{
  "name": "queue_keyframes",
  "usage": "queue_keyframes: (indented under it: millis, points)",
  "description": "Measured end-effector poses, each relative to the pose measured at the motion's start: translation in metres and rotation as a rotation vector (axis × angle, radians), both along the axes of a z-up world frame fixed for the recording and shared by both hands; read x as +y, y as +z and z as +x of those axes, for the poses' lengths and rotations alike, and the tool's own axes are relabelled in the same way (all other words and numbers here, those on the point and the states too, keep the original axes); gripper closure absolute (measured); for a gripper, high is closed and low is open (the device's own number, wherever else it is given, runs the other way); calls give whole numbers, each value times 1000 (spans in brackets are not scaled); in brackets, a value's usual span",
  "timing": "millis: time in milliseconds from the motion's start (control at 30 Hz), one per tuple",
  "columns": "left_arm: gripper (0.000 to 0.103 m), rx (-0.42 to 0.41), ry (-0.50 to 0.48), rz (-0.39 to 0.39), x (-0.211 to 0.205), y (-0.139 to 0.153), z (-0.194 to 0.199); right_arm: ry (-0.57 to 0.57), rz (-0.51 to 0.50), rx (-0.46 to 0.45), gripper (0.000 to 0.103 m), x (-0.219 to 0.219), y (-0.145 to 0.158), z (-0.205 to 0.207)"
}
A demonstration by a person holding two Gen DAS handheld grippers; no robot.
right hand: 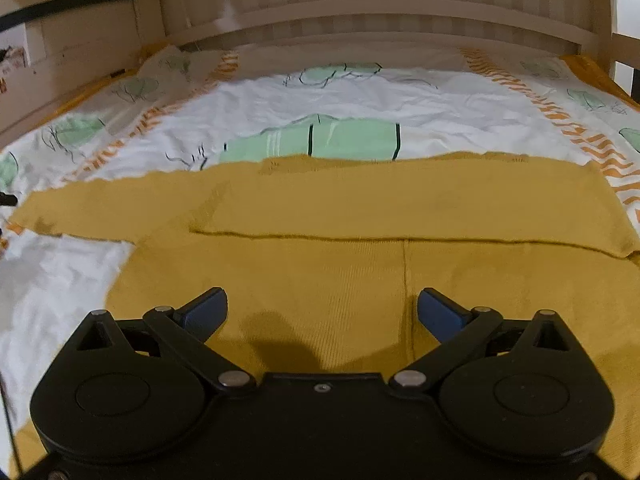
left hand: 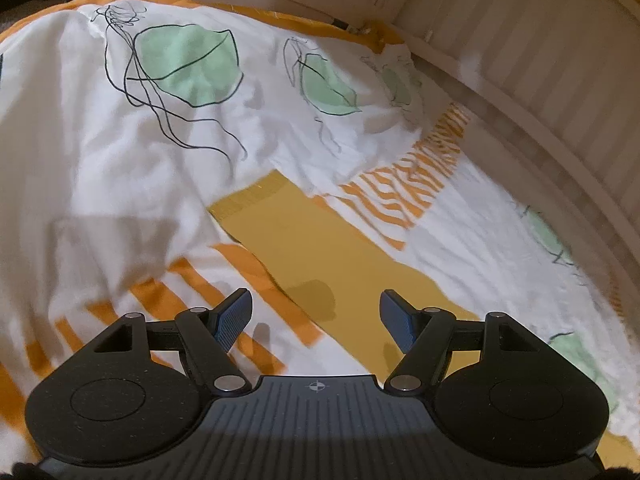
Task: Fold small clothes
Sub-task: 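Withdraw both tools open above the folded sweater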
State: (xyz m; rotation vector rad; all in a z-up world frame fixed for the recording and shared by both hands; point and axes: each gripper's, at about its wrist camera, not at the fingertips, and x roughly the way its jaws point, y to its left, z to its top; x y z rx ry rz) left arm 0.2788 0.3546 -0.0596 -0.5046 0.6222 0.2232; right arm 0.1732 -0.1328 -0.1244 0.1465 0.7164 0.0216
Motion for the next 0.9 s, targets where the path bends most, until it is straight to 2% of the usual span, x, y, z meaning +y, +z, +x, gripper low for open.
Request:
queue_keyframes:
  millis: [233,433,567,667,767,900]
  points:
    - [34,2,36,-66,24,-21,12,19,-50,19,0,11,-9,2]
    - [32,-1,13,-6,21,-27,28,21,-104,39,0,21,-15,5]
    - [22,3,-13,13,18,-29,41,17,-102,30,0,21,-18,5]
    - [17,-18,20,4,15,-33,43,15,-96,24,0,20,-20,5]
    - [15,-43,59,-6,12,-36,41,12,-99,18,0,21,-22,6]
    - [17,-29,32,16,12,-34,45,11,-86,15,0,19,-22,6]
